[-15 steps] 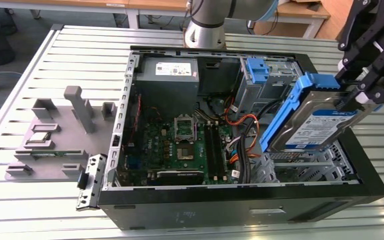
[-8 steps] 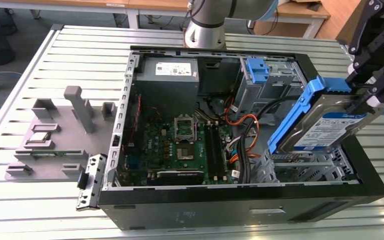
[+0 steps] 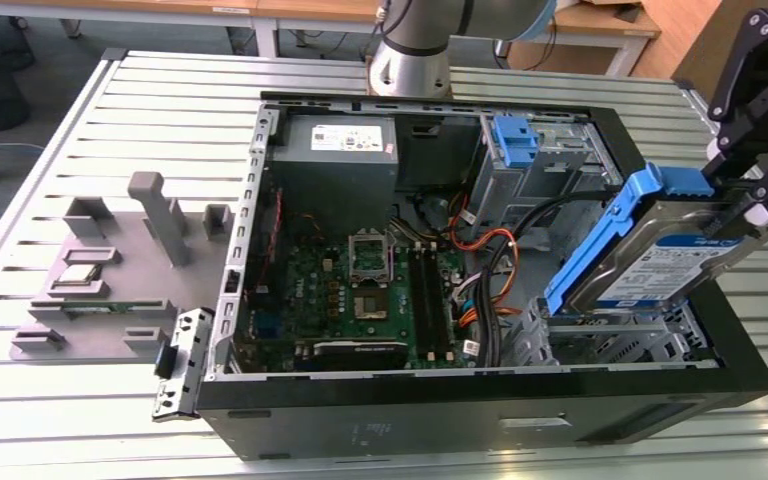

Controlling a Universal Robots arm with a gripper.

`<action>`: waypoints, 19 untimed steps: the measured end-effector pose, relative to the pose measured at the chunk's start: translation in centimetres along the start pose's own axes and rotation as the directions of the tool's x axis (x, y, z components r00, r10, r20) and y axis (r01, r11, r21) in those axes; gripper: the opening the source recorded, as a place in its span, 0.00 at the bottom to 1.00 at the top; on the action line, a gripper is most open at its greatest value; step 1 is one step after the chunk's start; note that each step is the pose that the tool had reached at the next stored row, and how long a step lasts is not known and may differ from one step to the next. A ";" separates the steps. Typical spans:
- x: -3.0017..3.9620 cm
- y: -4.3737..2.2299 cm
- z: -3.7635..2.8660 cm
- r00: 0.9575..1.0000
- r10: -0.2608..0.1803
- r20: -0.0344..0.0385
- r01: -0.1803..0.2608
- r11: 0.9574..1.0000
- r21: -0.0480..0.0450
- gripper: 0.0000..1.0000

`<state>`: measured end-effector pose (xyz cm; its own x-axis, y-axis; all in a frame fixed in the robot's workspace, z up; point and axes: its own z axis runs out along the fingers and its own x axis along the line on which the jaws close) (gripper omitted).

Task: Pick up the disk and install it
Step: 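Insert the disk into the insertion slot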

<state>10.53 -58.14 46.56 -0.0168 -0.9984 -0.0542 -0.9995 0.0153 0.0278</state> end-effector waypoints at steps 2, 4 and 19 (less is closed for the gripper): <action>0.00 0.00 0.00 1.000 0.000 0.000 0.000 1.000 0.000 0.35; 0.00 -0.01 0.00 1.000 0.000 0.000 0.000 1.000 0.000 0.35; 0.06 -0.38 1.06 1.000 0.005 0.001 -0.005 1.000 0.000 0.35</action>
<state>10.87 -58.14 45.49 -0.0220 -0.9983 -0.0546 -0.9994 0.0205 0.0278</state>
